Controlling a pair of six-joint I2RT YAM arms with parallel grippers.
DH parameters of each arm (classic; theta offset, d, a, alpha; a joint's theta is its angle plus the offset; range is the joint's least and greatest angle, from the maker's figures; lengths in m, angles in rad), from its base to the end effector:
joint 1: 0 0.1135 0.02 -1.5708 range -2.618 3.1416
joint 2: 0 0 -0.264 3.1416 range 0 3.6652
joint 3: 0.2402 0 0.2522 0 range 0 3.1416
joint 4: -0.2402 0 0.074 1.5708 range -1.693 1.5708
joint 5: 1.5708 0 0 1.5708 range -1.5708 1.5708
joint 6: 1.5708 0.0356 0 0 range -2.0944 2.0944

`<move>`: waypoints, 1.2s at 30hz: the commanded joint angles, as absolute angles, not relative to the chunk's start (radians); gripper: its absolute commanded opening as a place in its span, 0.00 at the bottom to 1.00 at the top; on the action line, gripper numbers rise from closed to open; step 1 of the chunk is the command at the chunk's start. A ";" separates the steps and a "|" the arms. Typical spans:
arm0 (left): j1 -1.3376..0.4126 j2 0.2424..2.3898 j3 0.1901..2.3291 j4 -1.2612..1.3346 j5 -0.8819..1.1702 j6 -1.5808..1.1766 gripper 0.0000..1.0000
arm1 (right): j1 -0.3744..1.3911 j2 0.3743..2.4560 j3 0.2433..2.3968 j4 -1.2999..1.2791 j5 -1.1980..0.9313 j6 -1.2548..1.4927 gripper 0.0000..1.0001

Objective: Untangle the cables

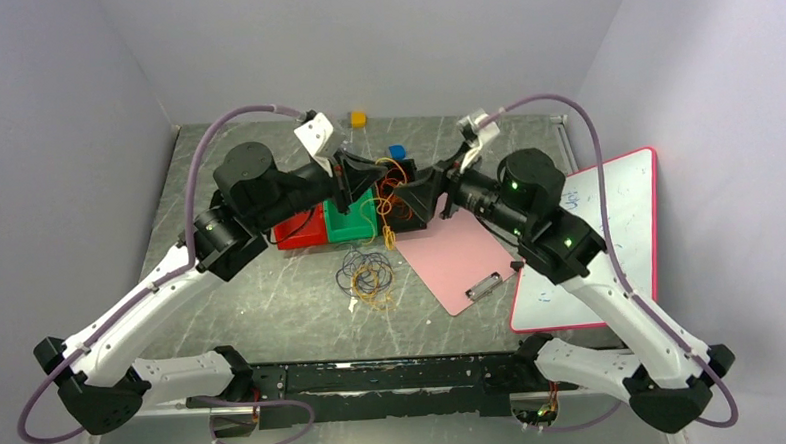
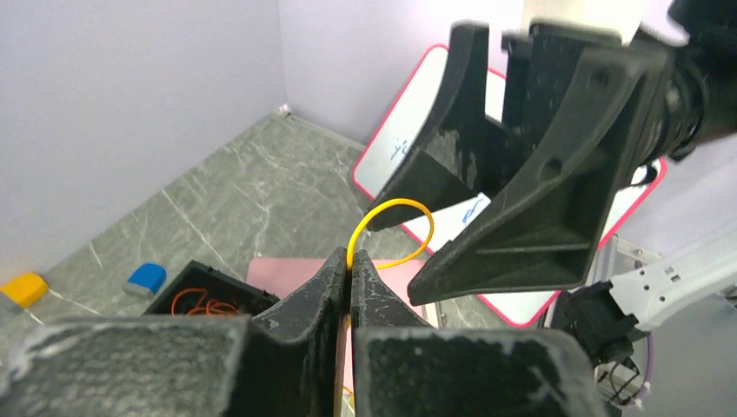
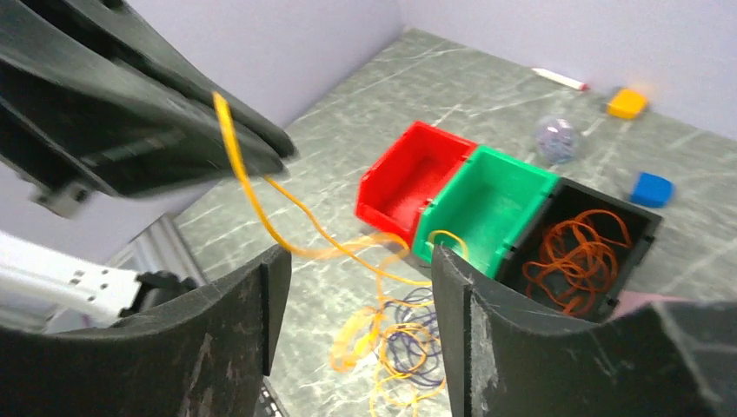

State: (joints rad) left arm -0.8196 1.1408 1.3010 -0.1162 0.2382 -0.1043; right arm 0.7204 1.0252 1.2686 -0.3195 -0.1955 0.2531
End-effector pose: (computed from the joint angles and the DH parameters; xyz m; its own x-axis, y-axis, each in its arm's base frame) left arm 0.1650 -0.1890 0.4565 -0.0608 -0.0831 -0.9947 0.8695 0.4849 -0.0937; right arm 0.1569 0.1470 0.4482 -0.2538 0.1041 -0.9616 -0.7531 0.6026 0.2640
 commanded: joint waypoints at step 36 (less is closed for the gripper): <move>-0.815 1.203 1.590 -0.315 0.248 -0.134 0.07 | 0.724 1.227 0.945 0.358 0.089 0.315 0.10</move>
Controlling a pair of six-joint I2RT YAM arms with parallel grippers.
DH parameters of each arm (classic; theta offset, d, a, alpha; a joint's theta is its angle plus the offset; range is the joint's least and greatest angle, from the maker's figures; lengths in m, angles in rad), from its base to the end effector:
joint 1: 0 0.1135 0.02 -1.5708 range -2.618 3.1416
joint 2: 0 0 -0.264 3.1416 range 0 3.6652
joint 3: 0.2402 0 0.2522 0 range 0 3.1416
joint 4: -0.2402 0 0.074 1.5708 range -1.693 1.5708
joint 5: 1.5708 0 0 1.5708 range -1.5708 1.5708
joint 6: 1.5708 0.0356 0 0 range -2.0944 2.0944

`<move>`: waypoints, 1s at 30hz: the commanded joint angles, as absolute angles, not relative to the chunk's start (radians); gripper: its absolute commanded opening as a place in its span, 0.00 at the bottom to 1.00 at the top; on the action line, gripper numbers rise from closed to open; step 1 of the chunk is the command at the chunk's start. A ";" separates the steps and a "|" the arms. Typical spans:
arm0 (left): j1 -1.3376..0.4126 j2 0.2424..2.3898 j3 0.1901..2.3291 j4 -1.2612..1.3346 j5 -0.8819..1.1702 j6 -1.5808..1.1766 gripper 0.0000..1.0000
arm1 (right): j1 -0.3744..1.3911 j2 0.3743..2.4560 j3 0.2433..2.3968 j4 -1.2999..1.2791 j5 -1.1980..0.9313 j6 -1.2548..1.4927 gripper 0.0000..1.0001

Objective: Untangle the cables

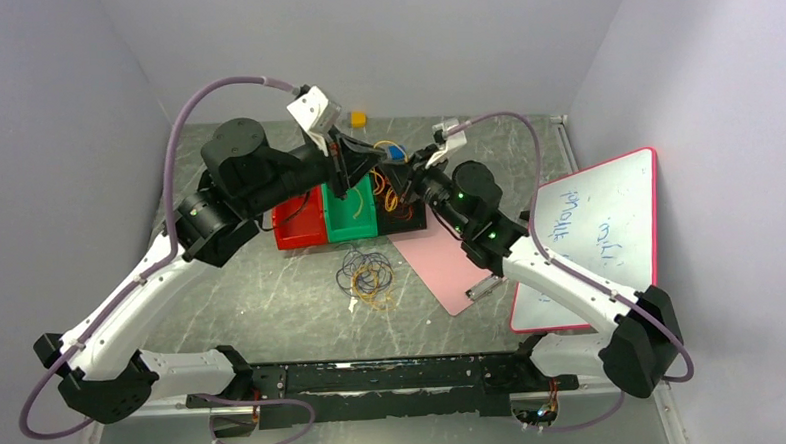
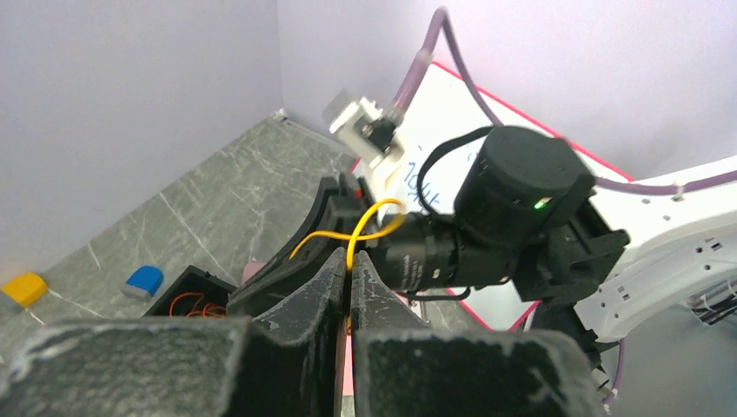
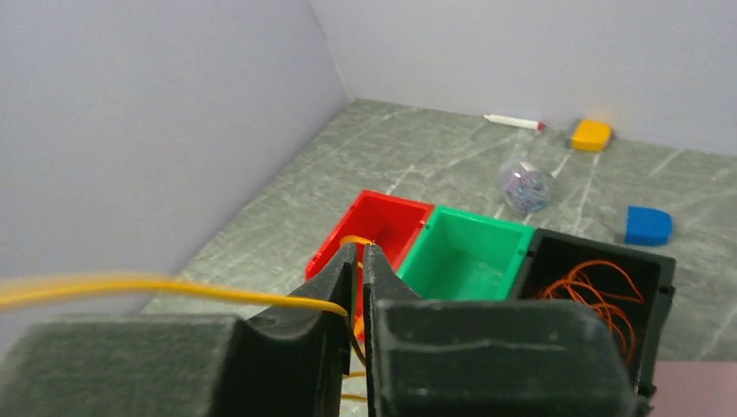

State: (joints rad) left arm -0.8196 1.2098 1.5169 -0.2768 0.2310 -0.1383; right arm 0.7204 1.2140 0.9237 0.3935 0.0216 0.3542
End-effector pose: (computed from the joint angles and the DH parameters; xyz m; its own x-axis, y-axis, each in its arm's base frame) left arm 0.1652 -0.1888 0.4950 -0.0991 -0.0905 -0.9910 0.8622 0.4893 -0.1309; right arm 0.2175 0.1899 0.3595 -0.1505 0.3293 -0.9322 -0.6303 0.6945 0.3471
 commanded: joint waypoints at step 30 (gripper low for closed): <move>-0.815 1.230 1.964 -0.536 -0.008 -0.057 0.07 | 0.692 1.211 0.544 0.217 0.263 0.357 0.17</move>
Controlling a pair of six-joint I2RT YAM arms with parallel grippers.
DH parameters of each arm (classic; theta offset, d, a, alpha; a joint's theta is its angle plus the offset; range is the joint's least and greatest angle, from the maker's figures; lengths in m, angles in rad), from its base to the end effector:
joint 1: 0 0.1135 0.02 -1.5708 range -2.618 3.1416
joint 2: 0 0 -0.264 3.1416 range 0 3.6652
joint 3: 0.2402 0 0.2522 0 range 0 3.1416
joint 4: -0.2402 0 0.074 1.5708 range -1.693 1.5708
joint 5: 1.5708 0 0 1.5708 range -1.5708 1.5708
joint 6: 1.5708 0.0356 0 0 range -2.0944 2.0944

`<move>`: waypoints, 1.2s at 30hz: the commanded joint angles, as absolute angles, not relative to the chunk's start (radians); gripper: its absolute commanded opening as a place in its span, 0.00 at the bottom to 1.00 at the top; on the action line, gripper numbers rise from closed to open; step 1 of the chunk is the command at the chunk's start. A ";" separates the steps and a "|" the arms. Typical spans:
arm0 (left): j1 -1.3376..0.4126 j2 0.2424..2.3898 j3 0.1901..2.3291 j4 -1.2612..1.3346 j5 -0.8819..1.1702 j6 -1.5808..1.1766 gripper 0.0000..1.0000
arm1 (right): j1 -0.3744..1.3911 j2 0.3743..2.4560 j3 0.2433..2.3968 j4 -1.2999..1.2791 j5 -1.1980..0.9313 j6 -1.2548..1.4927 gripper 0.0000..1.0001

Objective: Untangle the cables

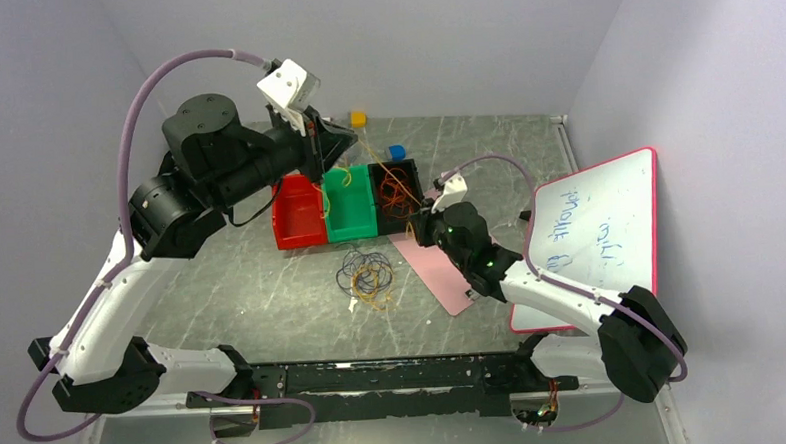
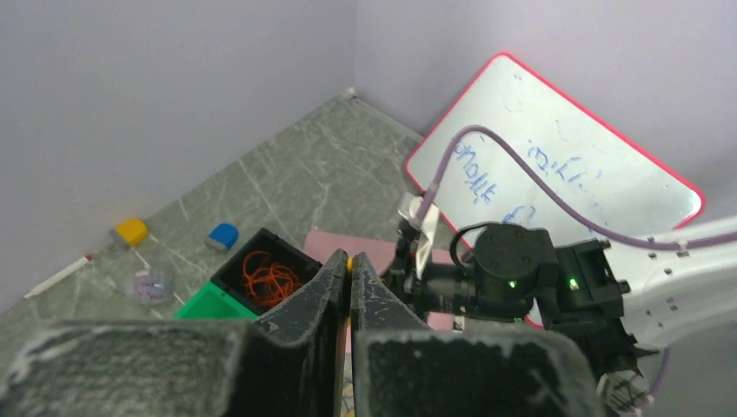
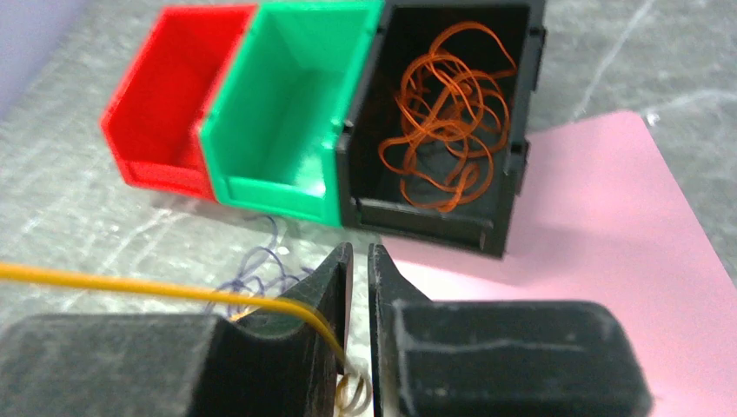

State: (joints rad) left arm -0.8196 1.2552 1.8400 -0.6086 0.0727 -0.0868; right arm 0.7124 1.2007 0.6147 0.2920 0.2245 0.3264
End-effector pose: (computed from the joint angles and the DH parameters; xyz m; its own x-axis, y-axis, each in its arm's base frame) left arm 0.1474 -0.1616 0.5471 -0.0837 -0.0371 -0.9958 0.7742 0.6268 -0.0884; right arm 0.2064 0.1678 0.2426 -0.3603 0.1018 -0.9272 -0.3805 0.8915 0.2458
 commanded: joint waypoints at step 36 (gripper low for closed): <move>-0.813 1.275 1.964 -0.544 -0.137 -0.005 0.07 | 0.685 0.917 0.512 0.054 0.175 0.358 0.37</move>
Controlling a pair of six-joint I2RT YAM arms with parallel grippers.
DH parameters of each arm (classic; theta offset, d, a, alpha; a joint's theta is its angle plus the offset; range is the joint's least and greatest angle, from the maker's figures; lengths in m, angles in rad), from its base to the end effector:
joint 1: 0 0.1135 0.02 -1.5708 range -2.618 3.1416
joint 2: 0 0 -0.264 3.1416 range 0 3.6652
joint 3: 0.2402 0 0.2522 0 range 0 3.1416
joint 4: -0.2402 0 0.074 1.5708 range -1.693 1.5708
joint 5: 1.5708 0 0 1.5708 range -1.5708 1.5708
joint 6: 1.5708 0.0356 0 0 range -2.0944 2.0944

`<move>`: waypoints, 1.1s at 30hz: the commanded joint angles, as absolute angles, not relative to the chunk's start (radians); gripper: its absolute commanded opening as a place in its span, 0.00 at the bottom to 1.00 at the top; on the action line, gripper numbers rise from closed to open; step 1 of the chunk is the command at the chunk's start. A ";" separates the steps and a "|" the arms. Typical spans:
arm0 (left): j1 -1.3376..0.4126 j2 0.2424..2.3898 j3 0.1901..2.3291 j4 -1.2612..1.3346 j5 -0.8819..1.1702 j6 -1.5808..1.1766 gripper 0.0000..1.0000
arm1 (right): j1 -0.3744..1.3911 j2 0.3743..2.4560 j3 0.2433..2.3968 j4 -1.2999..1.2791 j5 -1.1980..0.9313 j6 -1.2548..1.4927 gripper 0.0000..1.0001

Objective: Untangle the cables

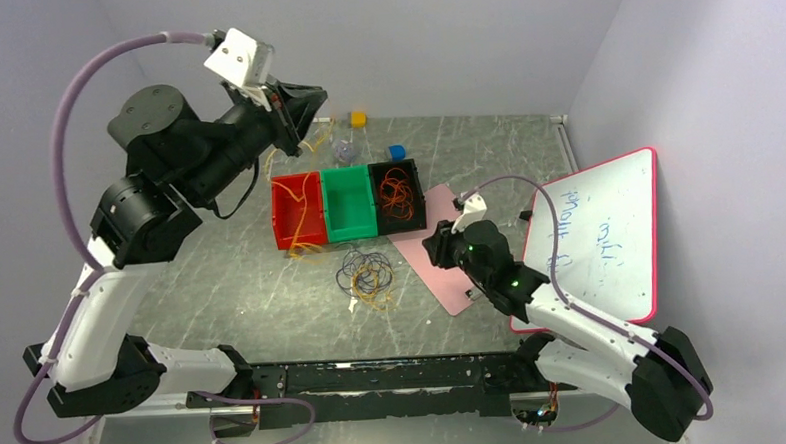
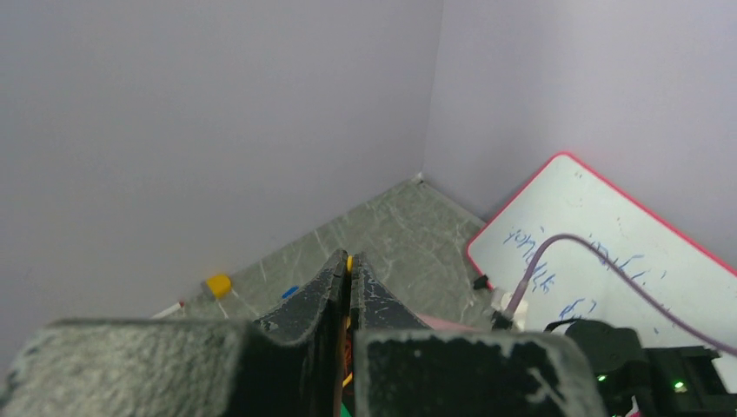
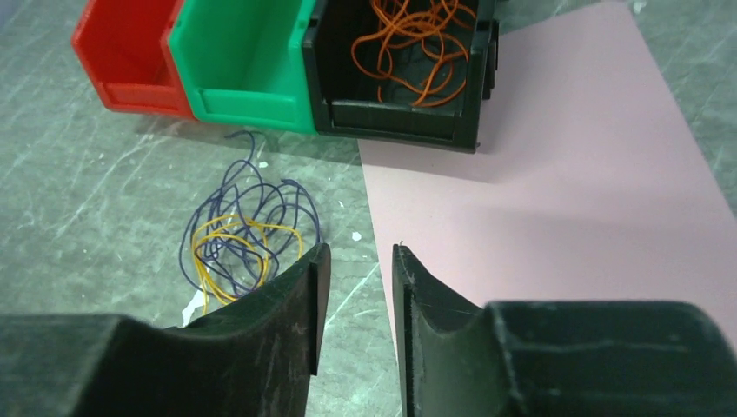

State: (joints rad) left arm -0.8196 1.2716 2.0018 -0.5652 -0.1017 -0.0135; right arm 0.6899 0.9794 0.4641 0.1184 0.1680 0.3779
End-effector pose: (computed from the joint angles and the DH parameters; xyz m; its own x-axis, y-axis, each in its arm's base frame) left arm 0.1341 -0.1383 0.5918 0.1032 -0.1302 -0.9861 0.6602 0.7505 -0.0300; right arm 0.1705 0.1330 0.2220 -0.4648 0.0881 -0.8810 -0.3626 0.8888 0.2802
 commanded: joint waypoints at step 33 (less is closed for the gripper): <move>-0.420 1.484 1.692 -0.360 0.169 -0.086 0.07 | 0.684 0.833 0.527 -0.025 0.186 0.422 0.45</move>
State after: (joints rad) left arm -0.4309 1.4731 1.6321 -0.4225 0.1326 -0.1013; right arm 0.6884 0.8368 0.5358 -0.0433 0.1894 0.4118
